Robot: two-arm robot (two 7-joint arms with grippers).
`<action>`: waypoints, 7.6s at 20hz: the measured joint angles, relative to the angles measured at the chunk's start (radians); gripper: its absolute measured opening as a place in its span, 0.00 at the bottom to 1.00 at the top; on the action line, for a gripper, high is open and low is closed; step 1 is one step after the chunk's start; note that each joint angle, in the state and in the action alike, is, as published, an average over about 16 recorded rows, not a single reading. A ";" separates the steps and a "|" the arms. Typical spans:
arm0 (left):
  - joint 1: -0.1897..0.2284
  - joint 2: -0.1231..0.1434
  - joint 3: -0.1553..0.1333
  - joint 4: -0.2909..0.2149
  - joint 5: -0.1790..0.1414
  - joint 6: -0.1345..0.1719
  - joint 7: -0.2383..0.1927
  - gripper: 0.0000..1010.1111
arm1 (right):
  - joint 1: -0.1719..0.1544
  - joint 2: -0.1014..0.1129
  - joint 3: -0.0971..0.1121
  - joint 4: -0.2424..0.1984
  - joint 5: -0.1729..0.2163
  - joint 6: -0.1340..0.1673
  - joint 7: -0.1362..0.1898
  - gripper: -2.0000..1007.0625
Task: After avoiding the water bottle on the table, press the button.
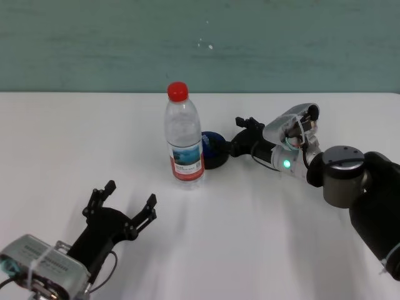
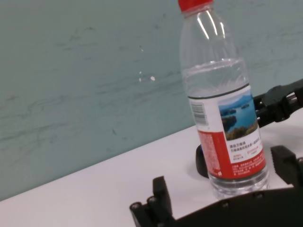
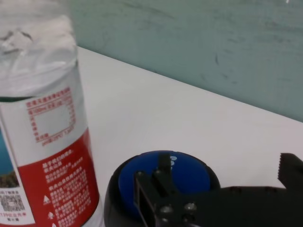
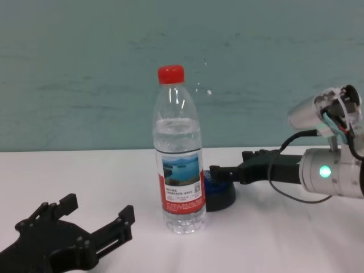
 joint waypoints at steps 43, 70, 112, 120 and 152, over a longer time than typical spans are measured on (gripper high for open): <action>0.000 0.000 0.000 0.000 0.000 0.000 0.000 0.99 | -0.186 0.139 0.060 -0.469 0.041 0.092 -0.052 1.00; 0.000 0.000 0.000 0.000 0.000 0.000 0.000 0.99 | -0.617 0.287 0.219 -0.898 0.145 0.046 -0.160 1.00; 0.000 0.000 0.000 0.000 0.000 0.000 0.000 0.99 | -0.691 0.221 0.179 -0.790 0.165 -0.027 -0.114 1.00; 0.000 0.000 0.000 0.000 0.000 0.000 0.000 0.99 | -0.690 0.226 0.176 -0.784 0.189 -0.060 -0.100 1.00; 0.000 0.000 0.000 0.000 0.000 0.000 0.000 0.99 | -0.696 0.230 0.180 -0.784 0.205 -0.116 -0.085 1.00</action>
